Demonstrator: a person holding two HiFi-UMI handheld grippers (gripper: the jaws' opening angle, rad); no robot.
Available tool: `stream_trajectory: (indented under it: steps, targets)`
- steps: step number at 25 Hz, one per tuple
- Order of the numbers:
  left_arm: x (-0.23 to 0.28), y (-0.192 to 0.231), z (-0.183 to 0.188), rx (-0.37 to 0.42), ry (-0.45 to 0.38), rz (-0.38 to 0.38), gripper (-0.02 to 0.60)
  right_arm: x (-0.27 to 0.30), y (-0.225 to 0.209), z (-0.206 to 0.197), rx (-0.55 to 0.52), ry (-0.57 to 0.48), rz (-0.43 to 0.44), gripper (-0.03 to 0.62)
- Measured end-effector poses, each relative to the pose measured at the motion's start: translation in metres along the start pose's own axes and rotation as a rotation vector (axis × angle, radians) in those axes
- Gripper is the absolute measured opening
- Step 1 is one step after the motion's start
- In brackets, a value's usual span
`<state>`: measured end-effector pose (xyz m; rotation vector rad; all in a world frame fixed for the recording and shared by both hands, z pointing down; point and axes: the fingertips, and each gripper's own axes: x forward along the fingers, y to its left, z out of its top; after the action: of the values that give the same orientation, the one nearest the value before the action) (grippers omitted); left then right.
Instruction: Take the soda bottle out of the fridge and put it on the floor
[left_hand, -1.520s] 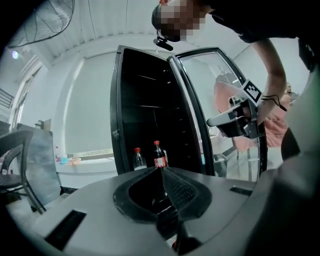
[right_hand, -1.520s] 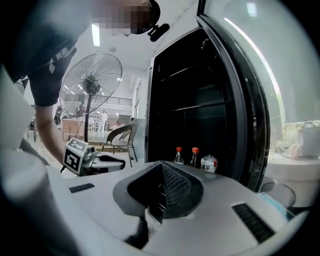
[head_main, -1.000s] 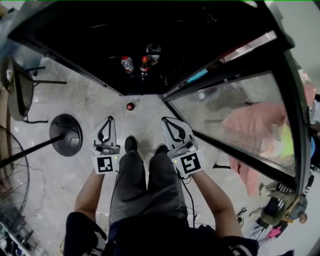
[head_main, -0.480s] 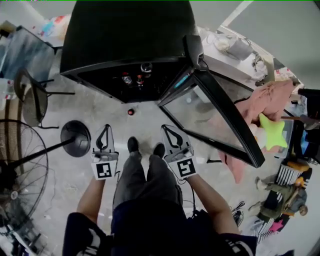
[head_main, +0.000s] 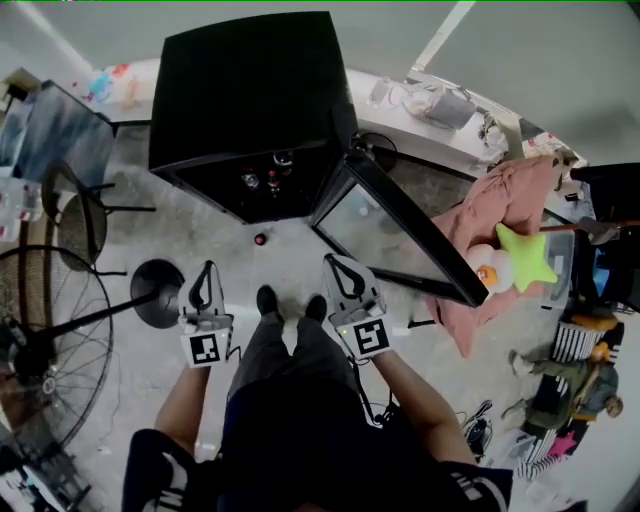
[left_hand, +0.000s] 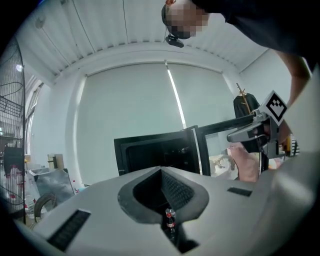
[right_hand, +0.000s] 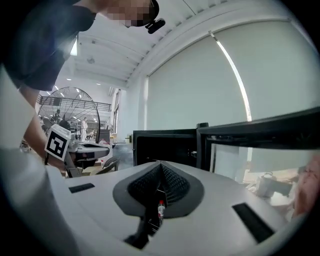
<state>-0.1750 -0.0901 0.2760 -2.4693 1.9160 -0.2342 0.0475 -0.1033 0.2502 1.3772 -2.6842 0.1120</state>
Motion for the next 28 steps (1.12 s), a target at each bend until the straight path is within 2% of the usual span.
stream_trajectory:
  steps: [13,21,28]
  targets:
    - [-0.026,0.000,0.085,0.011,-0.080,0.019,0.023,-0.051,-0.004,0.071,-0.024,-0.034,-0.065,0.018]
    - [-0.048,0.000,0.114,0.006,-0.121,0.021,0.023,-0.075,0.003,0.100,-0.053,-0.085,-0.099,0.018]
    - [-0.060,0.003,0.136,0.009,-0.178,0.041,0.023,-0.094,0.000,0.109,-0.064,-0.107,-0.144,0.018]
